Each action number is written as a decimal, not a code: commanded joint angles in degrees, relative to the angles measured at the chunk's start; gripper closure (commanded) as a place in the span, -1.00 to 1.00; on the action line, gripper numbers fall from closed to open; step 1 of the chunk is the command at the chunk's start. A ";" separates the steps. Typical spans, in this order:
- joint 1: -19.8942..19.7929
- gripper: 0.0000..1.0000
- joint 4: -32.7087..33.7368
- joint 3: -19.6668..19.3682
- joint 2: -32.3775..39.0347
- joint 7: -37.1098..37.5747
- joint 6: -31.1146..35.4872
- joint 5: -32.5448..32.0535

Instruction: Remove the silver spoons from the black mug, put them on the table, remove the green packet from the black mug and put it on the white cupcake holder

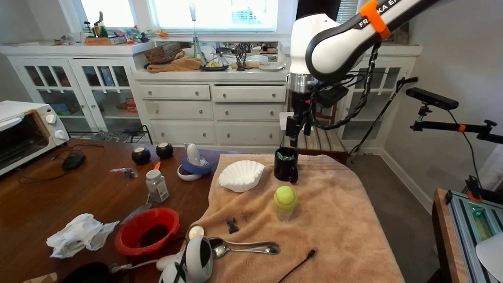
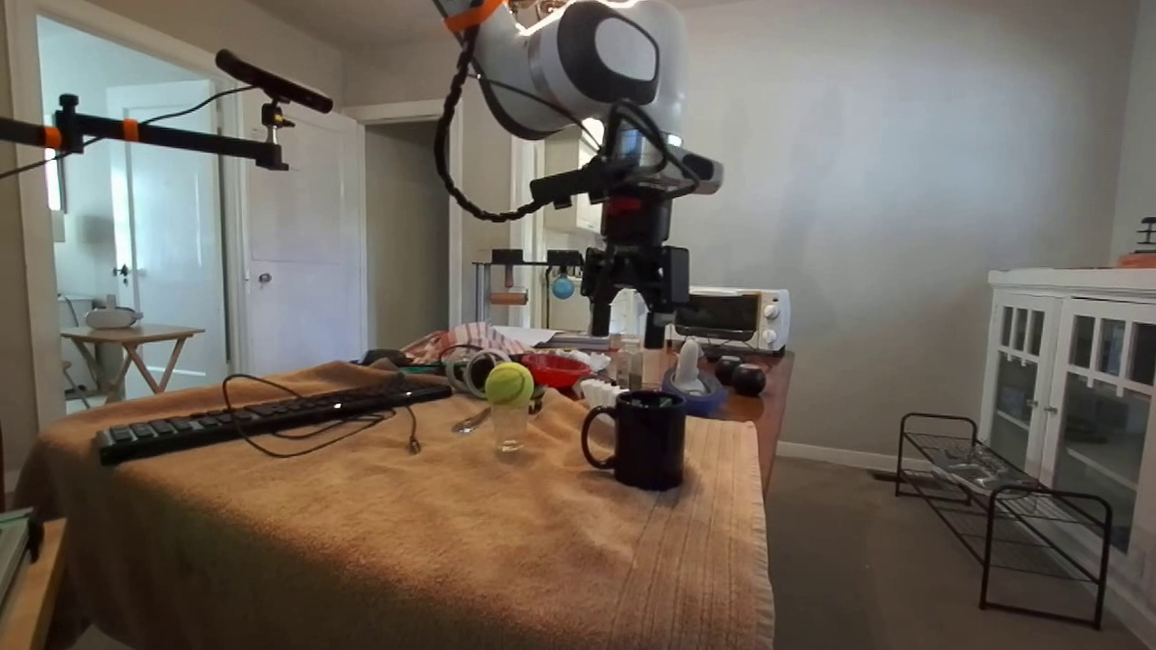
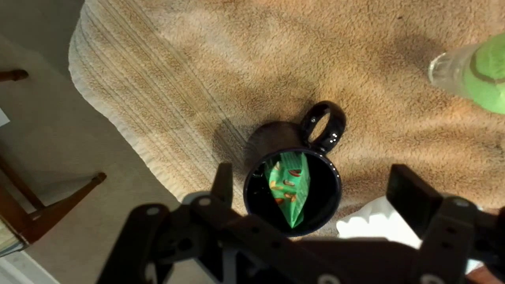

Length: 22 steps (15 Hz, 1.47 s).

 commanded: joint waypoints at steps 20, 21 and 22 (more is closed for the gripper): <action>-1.15 -0.86 9.86 -0.21 12.82 -10.40 5.04 -3.87; -0.97 -0.78 10.41 -0.10 13.22 -10.25 4.85 -4.09; -0.73 -0.76 10.97 -0.03 13.63 -9.96 4.85 -4.38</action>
